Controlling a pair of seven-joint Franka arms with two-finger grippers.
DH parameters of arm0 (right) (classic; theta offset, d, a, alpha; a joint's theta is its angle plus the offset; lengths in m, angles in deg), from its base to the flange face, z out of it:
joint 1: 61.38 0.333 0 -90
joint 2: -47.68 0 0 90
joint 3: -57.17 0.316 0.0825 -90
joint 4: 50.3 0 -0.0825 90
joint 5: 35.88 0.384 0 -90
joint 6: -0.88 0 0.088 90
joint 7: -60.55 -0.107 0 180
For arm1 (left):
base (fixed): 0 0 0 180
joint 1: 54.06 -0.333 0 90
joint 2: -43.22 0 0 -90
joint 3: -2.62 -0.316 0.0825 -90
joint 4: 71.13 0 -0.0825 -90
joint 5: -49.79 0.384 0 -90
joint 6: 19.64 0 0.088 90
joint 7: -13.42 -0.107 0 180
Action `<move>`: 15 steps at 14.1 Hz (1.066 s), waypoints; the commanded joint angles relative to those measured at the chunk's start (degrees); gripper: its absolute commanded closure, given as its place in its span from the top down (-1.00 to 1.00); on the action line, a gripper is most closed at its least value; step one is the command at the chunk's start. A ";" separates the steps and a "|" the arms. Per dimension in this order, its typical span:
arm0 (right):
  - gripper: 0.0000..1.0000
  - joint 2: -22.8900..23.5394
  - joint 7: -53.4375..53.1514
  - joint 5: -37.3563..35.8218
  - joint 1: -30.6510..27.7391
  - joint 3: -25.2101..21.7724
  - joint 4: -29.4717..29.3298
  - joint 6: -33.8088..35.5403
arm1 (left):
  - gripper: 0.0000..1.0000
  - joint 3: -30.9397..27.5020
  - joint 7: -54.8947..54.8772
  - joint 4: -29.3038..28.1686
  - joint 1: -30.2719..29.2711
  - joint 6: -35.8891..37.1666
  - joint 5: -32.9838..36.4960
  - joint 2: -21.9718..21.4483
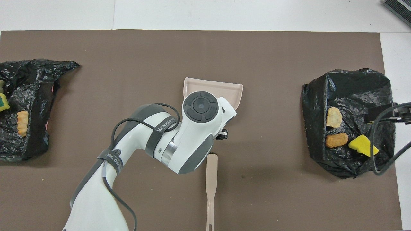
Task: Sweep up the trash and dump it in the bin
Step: 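Lower the dustpan onto the table and open the left gripper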
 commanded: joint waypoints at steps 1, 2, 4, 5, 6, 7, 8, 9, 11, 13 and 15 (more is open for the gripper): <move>1.00 -0.91 1.62 0.77 -0.90 0.56 1.20 -0.76 | 0.98 -1.22 0.67 1.97 0.93 -0.69 0.34 0.75; 1.00 -1.17 1.71 0.68 -0.90 0.48 1.46 -0.06 | 1.00 -1.22 0.32 1.80 0.32 -0.43 0.34 0.05; 1.00 -1.26 1.62 0.33 -0.90 0.48 1.64 0.47 | 1.00 -1.74 -2.74 1.10 -3.09 0.53 0.34 -2.06; 1.00 -1.34 1.71 0.33 -0.90 0.48 1.64 0.47 | 1.00 -1.75 -5.81 1.01 -5.81 0.97 0.17 -2.24; 1.00 -1.43 1.71 0.33 -0.90 0.48 1.72 0.56 | 1.00 -1.75 -8.71 1.09 -8.28 1.32 0.25 -2.33; 1.00 -1.52 1.71 0.33 -0.90 0.48 2.07 0.73 | 1.00 -1.75 -10.74 1.09 -9.87 1.33 0.25 -2.59; 1.00 -1.61 1.71 0.33 -0.90 0.48 2.08 0.74 | 1.00 -1.83 -11.80 1.18 -11.71 1.15 0.25 -3.03; 1.00 -1.61 1.71 0.33 -0.90 0.48 2.08 0.74 | 1.00 -1.75 -13.29 1.35 -14.17 1.41 0.34 -3.12; 1.00 -1.61 1.88 0.33 -0.90 0.48 2.08 1.09 | 1.00 -1.83 -17.33 1.53 -17.78 3.07 0.25 -3.30; 1.00 -1.61 1.71 0.33 -0.90 0.48 2.08 1.26 | 1.00 -1.83 -25.22 1.88 -22.70 4.22 0.43 -3.91; 1.00 -1.70 1.71 0.33 -0.90 0.48 2.08 1.35 | 1.00 -1.83 -29.29 1.88 -26.13 5.10 0.43 -5.49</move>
